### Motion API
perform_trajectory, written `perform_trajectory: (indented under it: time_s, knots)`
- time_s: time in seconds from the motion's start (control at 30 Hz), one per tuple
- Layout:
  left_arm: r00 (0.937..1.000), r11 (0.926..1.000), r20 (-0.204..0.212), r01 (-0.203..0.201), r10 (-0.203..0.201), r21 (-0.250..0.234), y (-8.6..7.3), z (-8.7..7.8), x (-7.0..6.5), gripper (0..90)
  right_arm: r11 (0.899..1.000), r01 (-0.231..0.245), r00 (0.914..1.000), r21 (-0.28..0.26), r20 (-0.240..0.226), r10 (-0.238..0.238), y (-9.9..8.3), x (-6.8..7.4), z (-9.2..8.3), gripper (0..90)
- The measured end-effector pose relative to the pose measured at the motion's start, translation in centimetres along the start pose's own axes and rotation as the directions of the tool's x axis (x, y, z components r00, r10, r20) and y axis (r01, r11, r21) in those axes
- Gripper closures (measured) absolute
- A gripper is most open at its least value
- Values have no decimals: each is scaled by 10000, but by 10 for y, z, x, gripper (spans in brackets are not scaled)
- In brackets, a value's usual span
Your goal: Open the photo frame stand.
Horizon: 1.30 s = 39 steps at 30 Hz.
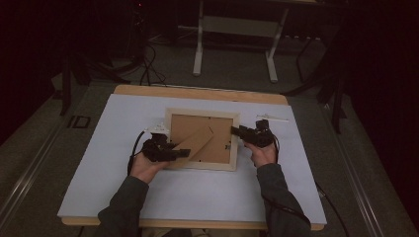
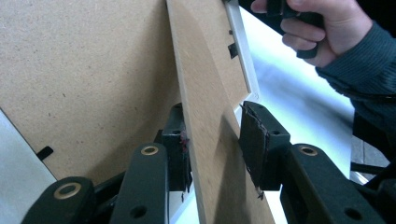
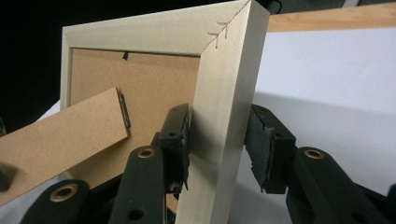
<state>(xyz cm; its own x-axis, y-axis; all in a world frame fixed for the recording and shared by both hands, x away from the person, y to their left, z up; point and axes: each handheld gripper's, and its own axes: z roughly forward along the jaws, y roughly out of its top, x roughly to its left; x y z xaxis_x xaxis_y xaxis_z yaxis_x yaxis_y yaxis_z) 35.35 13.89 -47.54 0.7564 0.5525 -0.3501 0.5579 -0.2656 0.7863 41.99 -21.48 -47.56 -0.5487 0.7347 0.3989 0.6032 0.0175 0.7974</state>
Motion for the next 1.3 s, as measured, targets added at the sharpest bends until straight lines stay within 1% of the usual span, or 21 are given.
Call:
perform_trajectory:
  time_s: [0.03, 0.2, 0.27, 0.3, 0.4, 0.47, 0.53, 0.57, 0.6, 0.63, 0.77, 0.93, 1.03, 1.07, 1.13, 1.3]
  knots:
    - [9999, 9999, -143, 38, -37, 130, 0, 1, 0, 670, 9999, 106, 9999, -6, -7, -106, 1, 1, -1, 611]
    - [9998, 9999, -189, 0, 3, 167, -1, 2, 0, 693, 9986, 530, 9985, -74, 108, -529, 7, 6, -3, 616]
    - [9997, 9999, -222, -48, 51, 165, 0, 2, 0, 702, 9983, 573, 9982, -111, 156, -571, 8, 7, -4, 619]
    - [9996, 9998, -266, -83, 87, 179, 0, 3, 0, 707, 9975, 644, 9977, -285, 245, -637, 8, 8, -6, 623]
    - [9994, 9997, -313, -112, 118, 197, 1, 4, -1, 722, 9966, 722, 9969, -407, 334, -709, 9, 10, -7, 625]
    - [9990, 9996, -406, -166, 175, 217, 3, 6, -1, 730, 9937, 942, 9945, -608, 512, -911, 9, 12, -10, 627]
    - [9989, 9996, -428, -185, 194, 211, 3, 6, -1, 736, 9924, 1033, 9934, -662, 573, -996, 10, 13, -10, 627]
    - [9984, 9996, -515, -214, 224, 190, 4, 7, -2, 737, 9906, 1145, 9918, -753, 658, -1097, 10, 14, -12, 628]
    - [9984, 9996, -515, -214, 224, 190, 4, 7, -2, 738, 9906, 1145, 9918, -753, 658, -1097, 10, 14, -12, 628]
    - [9980, 9995, -572, -257, 266, 177, 5, 8, -2, 740, 9886, 1281, 9895, -796, 768, -1221, 11, 15, -13, 629]
    - [9980, 9995, -571, -267, 276, 178, 6, 10, -1, 745, 9852, 1474, 9861, -880, 898, -1395, 12, 16, -14, 629]
    - [9977, 9995, -623, -267, 276, 156, 7, 10, 0, 745, 9823, 1593, 9838, -989, 989, -1496, 13, 17, -15, 630]
    - [9973, 9995, -673, -298, 304, 106, 9, 11, 2, 745, 9784, 1754, 9801, -1092, 1136, -1630, 15, 20, -15, 629]
    - [9973, 9995, -673, -298, 304, 106, 9, 11, 2, 744, 9784, 1754, 9801, -1092, 1136, -1630, 15, 20, -15, 629]
    - [9970, 9995, -704, -316, 322, 101, 9, 11, 3, 745, 9743, 1927, 9757, -1164, 1286, -1776, 17, 23, -16, 630]
    - [9969, 9991, -679, -391, 401, 160, 8, 13, 5, 746, 9685, 2143, 9712, -1267, 1336, -1974, 15, 25, -17, 630]
